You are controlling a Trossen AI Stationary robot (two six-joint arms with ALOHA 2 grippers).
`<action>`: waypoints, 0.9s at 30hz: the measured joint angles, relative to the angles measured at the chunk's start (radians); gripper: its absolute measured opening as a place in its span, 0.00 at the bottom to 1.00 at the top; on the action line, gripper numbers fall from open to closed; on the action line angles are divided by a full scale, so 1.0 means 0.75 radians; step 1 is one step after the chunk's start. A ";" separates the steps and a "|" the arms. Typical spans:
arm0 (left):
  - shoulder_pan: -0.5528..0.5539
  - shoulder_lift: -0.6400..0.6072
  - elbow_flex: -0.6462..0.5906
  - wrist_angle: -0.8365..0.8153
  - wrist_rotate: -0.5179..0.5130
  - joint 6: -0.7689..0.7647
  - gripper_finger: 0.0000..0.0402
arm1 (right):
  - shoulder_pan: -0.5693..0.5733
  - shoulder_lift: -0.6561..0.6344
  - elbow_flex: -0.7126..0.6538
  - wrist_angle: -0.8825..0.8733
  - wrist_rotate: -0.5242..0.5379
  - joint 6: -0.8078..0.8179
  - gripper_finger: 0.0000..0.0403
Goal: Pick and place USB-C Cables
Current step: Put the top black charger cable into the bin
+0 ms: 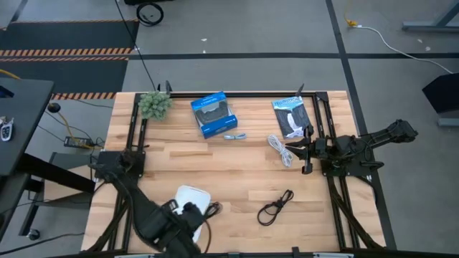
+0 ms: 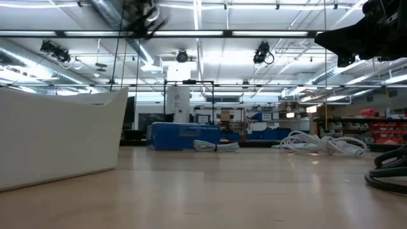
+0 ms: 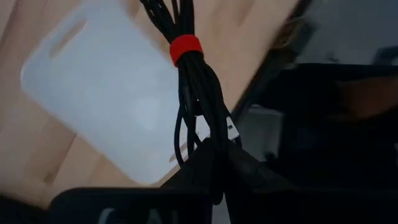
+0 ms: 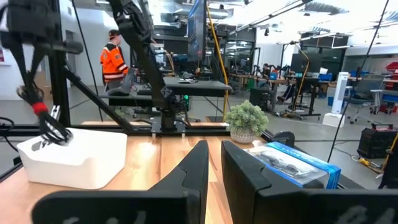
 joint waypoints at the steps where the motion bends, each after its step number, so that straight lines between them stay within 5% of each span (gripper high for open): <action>1: -0.013 0.000 -0.036 -0.001 0.003 -0.040 0.05 | 0.000 0.000 0.000 -0.001 0.000 0.000 0.12; 19: -0.109 0.003 -0.461 0.059 -0.007 -0.240 0.07 | 0.000 0.000 0.000 0.000 0.000 0.000 0.12; 27: -0.041 0.003 -0.534 0.101 0.009 -0.223 0.27 | 0.000 0.000 0.000 0.000 0.000 0.000 0.12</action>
